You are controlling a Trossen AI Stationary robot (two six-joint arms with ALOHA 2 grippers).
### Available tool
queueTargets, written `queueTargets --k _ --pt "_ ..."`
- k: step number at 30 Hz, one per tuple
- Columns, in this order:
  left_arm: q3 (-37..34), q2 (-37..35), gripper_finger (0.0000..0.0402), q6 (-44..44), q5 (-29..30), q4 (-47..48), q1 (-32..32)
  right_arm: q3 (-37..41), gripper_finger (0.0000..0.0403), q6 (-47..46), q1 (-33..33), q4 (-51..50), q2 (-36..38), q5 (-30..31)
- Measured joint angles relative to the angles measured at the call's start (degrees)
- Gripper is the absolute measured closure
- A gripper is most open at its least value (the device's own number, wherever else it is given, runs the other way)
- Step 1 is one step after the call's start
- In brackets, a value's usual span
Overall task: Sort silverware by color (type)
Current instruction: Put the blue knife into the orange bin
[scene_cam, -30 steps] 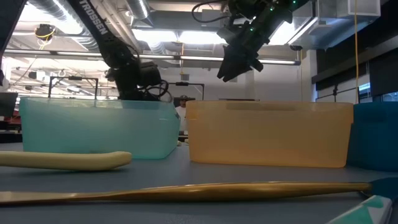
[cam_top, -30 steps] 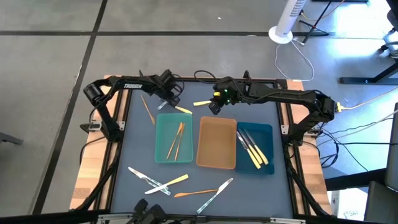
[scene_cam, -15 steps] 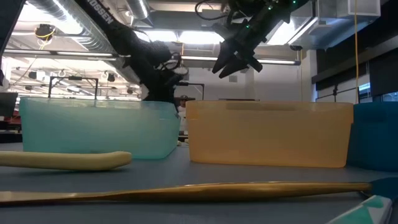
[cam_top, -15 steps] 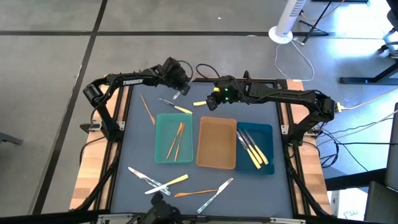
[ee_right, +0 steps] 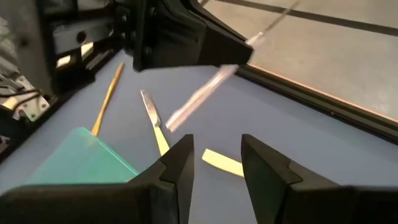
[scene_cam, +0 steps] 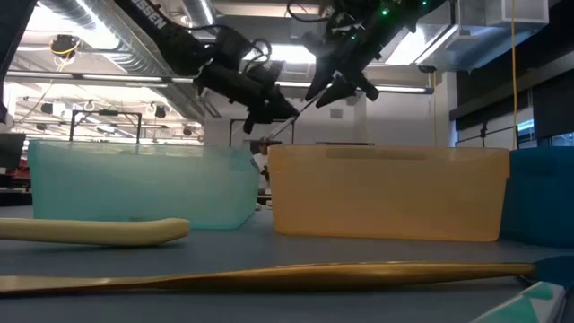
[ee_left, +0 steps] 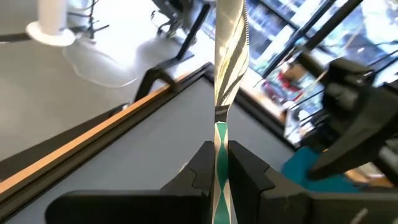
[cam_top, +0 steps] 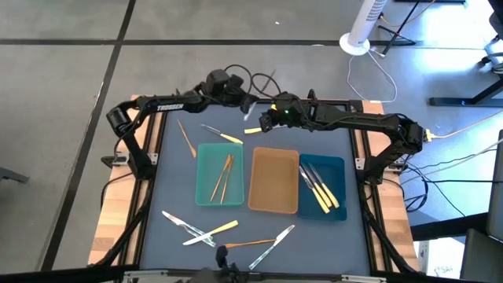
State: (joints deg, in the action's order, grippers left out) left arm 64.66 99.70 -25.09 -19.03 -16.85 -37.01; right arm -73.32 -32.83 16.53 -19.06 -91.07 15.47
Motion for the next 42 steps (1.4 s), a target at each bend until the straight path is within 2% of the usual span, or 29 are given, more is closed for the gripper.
queueTargets --k 13,24,37,42 --pt "0.00 -0.02 0.0379 -5.44 0.49 -11.17 3.91 0.00 0.0283 0.03 -0.01 3.05 0.00 -0.02" --pt "0.00 -0.10 0.0378 -6.24 1.89 -11.60 6.23 0.00 0.0283 0.07 -0.02 5.05 0.00 0.54" --pt "0.02 -0.13 0.0378 -6.35 1.54 -12.41 6.18 0.00 0.0283 0.08 0.00 5.50 0.00 0.43" --pt "0.02 -0.13 0.0377 -6.33 -1.07 -12.38 6.11 0.00 0.0283 0.12 -0.02 5.14 0.00 0.37"
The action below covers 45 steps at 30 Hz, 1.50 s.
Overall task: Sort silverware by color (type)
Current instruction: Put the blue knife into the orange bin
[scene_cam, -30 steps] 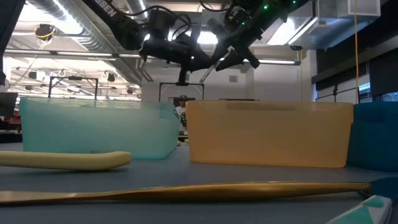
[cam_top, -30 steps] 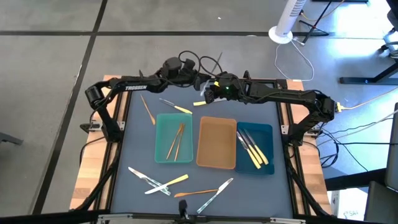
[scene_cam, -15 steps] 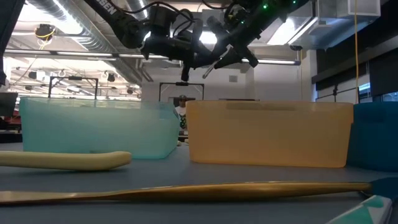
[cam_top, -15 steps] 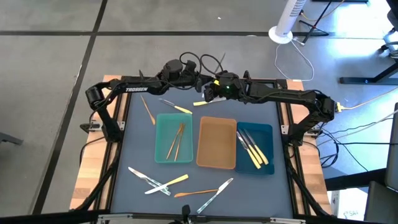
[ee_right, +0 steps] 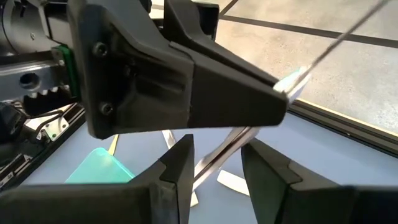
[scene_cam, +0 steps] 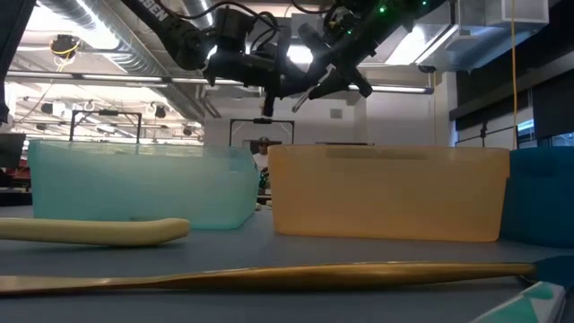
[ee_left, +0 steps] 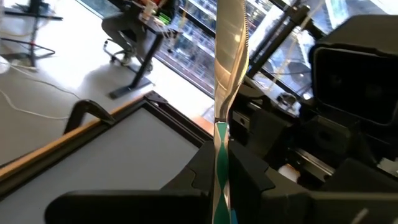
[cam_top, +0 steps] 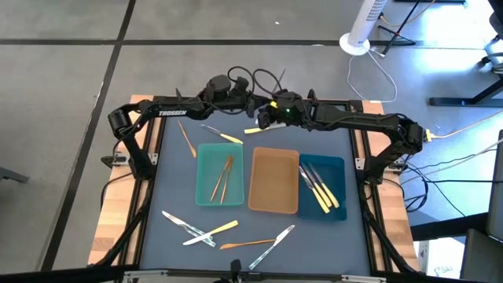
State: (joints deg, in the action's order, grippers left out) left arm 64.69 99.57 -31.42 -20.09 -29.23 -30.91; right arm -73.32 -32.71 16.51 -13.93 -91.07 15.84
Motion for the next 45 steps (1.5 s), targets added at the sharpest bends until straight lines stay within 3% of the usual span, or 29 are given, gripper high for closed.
queueTargets --k 14,25,45 --pt "0.00 0.00 0.0378 -1.07 -2.89 0.04 -0.43 0.00 0.0288 0.07 0.02 0.23 0.00 0.00" --pt "0.00 0.00 0.0373 -0.72 -2.78 0.00 -0.51 0.00 0.0380 -0.15 0.07 -0.60 0.00 0.51" --pt "0.04 0.02 0.0288 -0.10 -3.85 0.15 -0.99 0.02 0.0397 2.95 -0.02 -0.37 0.00 -1.81"
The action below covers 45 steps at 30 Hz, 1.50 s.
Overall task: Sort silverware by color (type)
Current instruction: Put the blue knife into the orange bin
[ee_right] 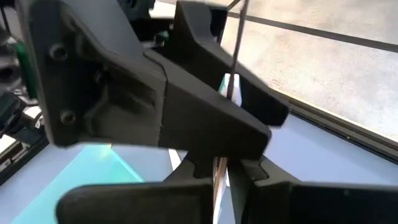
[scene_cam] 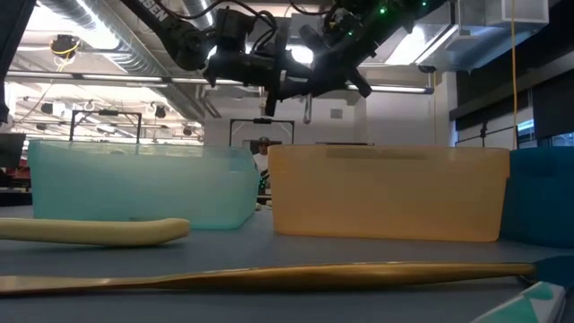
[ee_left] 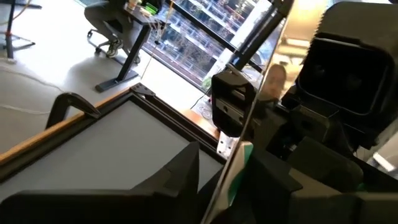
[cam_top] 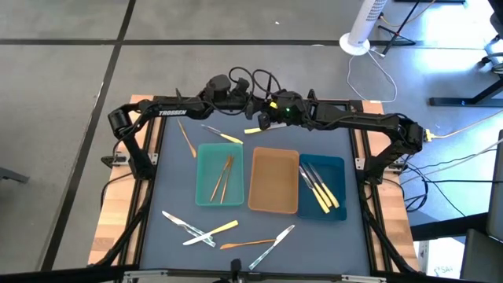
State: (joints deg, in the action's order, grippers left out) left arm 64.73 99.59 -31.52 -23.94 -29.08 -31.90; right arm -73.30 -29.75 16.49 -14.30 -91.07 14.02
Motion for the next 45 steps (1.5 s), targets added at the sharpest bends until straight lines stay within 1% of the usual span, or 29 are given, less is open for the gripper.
queueTargets --k 3,7,11,14,16,20,24,31,38,45 --pt "0.00 0.00 0.0277 0.93 -3.60 -0.02 -1.43 0.00 0.0398 0.22 0.00 -1.09 0.47 -0.59" --pt "0.02 0.00 0.0273 0.54 -11.37 0.14 -3.70 0.00 0.0397 0.22 0.00 -2.93 2.21 -0.59" --pt "0.02 0.04 0.0273 0.49 -17.88 0.57 -5.56 -0.06 0.0399 0.27 -0.02 -4.89 4.15 -0.84" --pt "0.02 0.04 0.0273 0.49 -21.23 1.37 -6.69 -0.07 0.0397 0.26 -0.02 -7.07 5.45 -2.60" --pt "0.02 0.04 0.0273 0.78 -22.30 2.53 -7.40 -0.07 0.0398 -0.08 -0.02 -8.48 6.33 -5.31" --pt "0.02 0.04 0.0273 4.51 -22.34 6.88 -8.44 -0.09 0.0398 -2.25 -1.13 -12.21 7.15 -11.49" --pt "0.02 0.04 0.0273 10.03 -21.65 11.93 -8.23 -0.09 0.0396 -5.47 -4.66 -15.62 7.15 -14.80" --pt "0.00 0.04 0.0274 18.25 -19.24 17.11 -6.67 -0.09 0.0396 -11.87 -12.72 -17.69 6.77 -12.70" --pt "0.00 0.04 0.0275 21.20 -15.71 18.23 -4.74 -0.02 0.0398 -19.07 -19.52 -19.74 4.96 -10.09" --pt "-0.02 0.04 0.0275 24.65 -15.56 21.37 -4.62 -0.07 0.0398 -24.85 -24.59 -20.87 1.49 -8.91"
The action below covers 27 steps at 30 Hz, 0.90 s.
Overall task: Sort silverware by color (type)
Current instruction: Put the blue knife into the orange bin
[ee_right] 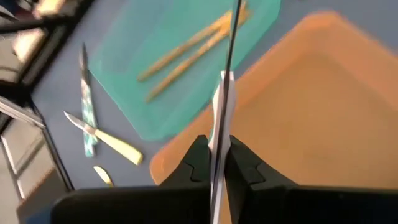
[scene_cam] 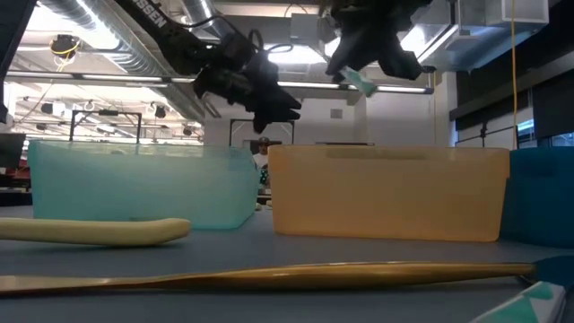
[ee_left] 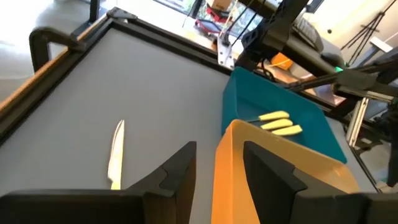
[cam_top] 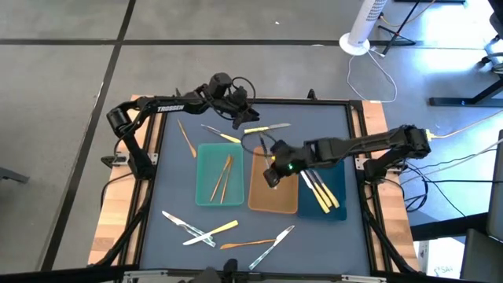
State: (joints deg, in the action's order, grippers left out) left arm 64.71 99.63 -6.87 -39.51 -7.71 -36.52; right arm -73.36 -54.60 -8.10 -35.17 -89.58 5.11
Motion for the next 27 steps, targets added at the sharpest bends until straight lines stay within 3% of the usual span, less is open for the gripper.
queueTargets --k 12,27 --pt "-0.02 0.00 0.0276 0.12 0.05 6.22 -4.50 0.00 0.0398 -6.79 -4.11 -6.84 -6.46 -0.21" --pt "-0.02 0.00 0.0276 1.48 0.11 9.05 -6.56 0.02 0.0390 -6.47 -3.91 -9.45 -14.35 -2.74"
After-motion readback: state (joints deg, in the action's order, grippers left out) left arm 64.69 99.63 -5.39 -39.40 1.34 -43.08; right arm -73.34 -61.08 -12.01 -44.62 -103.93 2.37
